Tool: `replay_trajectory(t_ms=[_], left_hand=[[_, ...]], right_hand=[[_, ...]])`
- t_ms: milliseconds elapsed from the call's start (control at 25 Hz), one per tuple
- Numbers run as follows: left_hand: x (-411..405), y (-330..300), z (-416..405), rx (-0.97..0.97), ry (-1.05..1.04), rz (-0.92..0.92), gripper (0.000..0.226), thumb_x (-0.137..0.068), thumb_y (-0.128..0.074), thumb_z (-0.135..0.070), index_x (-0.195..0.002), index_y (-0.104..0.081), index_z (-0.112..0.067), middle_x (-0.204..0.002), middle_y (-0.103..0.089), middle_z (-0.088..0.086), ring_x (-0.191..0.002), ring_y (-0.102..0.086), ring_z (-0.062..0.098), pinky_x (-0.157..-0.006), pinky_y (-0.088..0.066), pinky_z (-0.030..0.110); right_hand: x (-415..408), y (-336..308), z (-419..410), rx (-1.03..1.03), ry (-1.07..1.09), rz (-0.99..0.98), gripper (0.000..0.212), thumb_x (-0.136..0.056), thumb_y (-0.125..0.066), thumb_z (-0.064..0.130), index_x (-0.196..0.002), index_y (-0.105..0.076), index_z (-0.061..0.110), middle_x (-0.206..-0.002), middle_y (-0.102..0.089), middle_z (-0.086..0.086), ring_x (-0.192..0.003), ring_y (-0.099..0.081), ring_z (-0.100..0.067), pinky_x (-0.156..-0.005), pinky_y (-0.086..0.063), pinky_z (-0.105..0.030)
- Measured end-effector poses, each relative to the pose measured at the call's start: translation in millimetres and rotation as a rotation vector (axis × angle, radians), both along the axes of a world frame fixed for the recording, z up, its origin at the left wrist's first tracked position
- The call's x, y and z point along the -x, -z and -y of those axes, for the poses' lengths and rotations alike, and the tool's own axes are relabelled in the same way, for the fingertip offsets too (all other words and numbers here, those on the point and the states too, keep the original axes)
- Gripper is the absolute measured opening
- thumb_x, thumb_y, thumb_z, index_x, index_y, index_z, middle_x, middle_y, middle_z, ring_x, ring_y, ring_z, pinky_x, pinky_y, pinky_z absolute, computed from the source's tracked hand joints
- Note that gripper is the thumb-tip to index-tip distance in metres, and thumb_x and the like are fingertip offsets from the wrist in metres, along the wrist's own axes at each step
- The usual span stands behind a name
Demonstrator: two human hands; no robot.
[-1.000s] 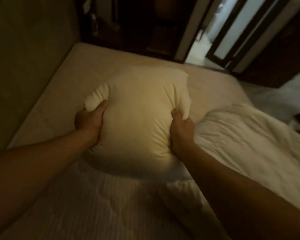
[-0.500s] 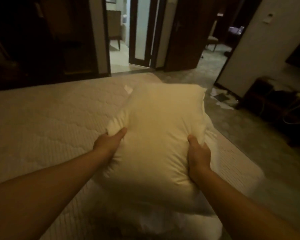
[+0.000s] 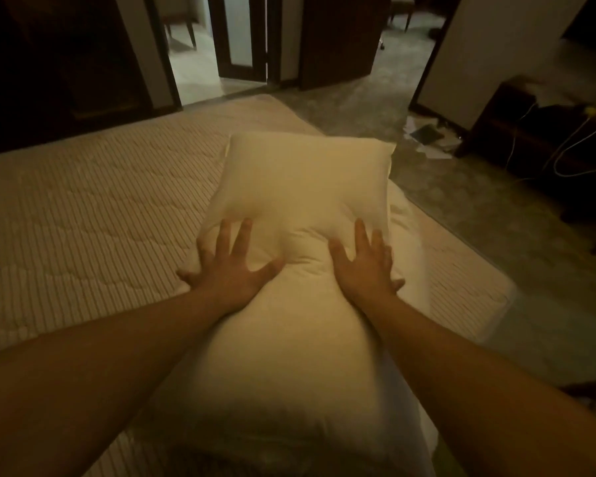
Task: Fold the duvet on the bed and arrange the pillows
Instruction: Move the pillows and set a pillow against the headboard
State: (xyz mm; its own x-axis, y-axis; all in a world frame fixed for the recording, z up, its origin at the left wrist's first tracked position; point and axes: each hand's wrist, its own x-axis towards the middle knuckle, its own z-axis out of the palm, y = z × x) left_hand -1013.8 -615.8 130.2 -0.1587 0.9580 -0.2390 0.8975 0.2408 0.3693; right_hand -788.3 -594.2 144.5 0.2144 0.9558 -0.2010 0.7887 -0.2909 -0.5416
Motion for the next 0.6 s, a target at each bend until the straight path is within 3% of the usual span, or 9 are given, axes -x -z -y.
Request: replay_trajectory(t_ms=[80, 160, 240, 280, 360, 440, 520, 600], left_hand=[[2.6, 30.7, -4.8, 0.036, 0.028, -0.020, 0.096, -0.061, -0.019, -0.100, -0.138, 0.020, -0.060, -0.157, 0.020, -0.020, -0.148, 0.015, 0.027, -0.104, -0.008, 0.074], [15.7, 43.3, -16.9, -0.018, -0.024, 0.040, 0.090, -0.065, -0.022, -0.097, -0.143, -0.002, -0.057, -0.159, -0.005, -0.009, -0.147, -0.005, 0.029, -0.111, -0.015, 0.066], [31.9, 49.2, -32.3, -0.123, -0.292, 0.151, 0.086, -0.067, -0.028, -0.094, -0.139, -0.028, -0.048, -0.148, -0.029, 0.005, -0.137, -0.025, 0.035, -0.110, -0.023, 0.061], [38.6, 50.6, -40.5, -0.132, -0.452, 0.194, 0.090, -0.067, -0.034, -0.092, -0.140, -0.032, -0.040, -0.146, -0.032, 0.009, -0.135, -0.027, 0.037, -0.109, -0.024, 0.061], [47.4, 56.7, -56.2, -0.034, -0.637, 0.246, 0.108, -0.063, -0.040, -0.093, -0.148, -0.026, -0.029, -0.151, -0.026, 0.012, -0.139, -0.020, 0.039, -0.112, -0.019, 0.059], [48.9, 70.1, -68.1, 0.078, -0.663, 0.294, 0.125, -0.053, -0.037, -0.099, -0.153, -0.016, -0.028, -0.158, -0.018, 0.011, -0.144, -0.011, 0.040, -0.115, -0.013, 0.059], [46.1, 86.1, -73.0, 0.143, -0.647, 0.352, 0.137, -0.042, -0.035, -0.103, -0.154, -0.006, -0.031, -0.161, -0.012, 0.009, -0.147, -0.002, 0.040, -0.116, -0.008, 0.060], [44.5, 103.5, -73.1, 0.181, -0.675, 0.409, 0.145, -0.033, -0.037, -0.105, -0.154, 0.000, -0.033, -0.163, -0.007, 0.006, -0.148, 0.002, 0.039, -0.116, -0.005, 0.061]], right_hand=[[-2.1, 41.6, -2.3, 0.039, 0.005, -0.038, 0.071, -0.084, -0.025, 0.080, -0.147, -0.004, 0.055, -0.162, -0.001, 0.014, -0.148, 0.000, -0.020, -0.108, -0.006, -0.071], [-9.8, 64.0, -9.8, -0.082, 0.120, -0.163, 0.067, -0.085, -0.033, 0.078, -0.144, -0.027, 0.048, -0.156, -0.022, 0.007, -0.144, -0.018, -0.024, -0.109, -0.016, -0.064], [-19.4, 74.9, -19.7, -0.189, 0.338, -0.262, 0.072, -0.076, -0.045, 0.080, -0.132, -0.044, 0.035, -0.141, -0.040, -0.003, -0.132, -0.036, -0.030, -0.108, -0.029, -0.056], [-24.6, 78.4, -24.9, -0.184, 0.431, -0.272, 0.077, -0.070, -0.051, 0.082, -0.128, -0.045, 0.033, -0.137, -0.042, -0.006, -0.128, -0.039, -0.031, -0.107, -0.031, -0.054], [-34.0, 85.2, -35.4, -0.093, 0.530, -0.191, 0.096, -0.056, -0.056, 0.088, -0.133, -0.036, 0.034, -0.142, -0.038, -0.009, -0.131, -0.034, -0.034, -0.110, -0.025, -0.055], [-42.0, 94.2, -45.7, 0.070, 0.567, -0.092, 0.128, -0.045, -0.054, 0.095, -0.149, -0.015, 0.033, -0.157, -0.018, -0.012, -0.144, -0.015, -0.036, -0.115, -0.011, -0.059], [-46.6, 101.7, -55.2, 0.243, 0.626, -0.141, 0.146, -0.039, -0.057, 0.096, -0.153, 0.009, 0.033, -0.162, 0.007, -0.014, -0.148, 0.006, -0.036, -0.113, -0.001, -0.064], [-48.8, 111.4, -60.8, 0.344, 0.700, -0.239, 0.157, -0.033, -0.063, 0.093, -0.151, 0.021, 0.032, -0.160, 0.015, -0.017, -0.148, 0.007, -0.040, -0.113, -0.002, -0.065]])
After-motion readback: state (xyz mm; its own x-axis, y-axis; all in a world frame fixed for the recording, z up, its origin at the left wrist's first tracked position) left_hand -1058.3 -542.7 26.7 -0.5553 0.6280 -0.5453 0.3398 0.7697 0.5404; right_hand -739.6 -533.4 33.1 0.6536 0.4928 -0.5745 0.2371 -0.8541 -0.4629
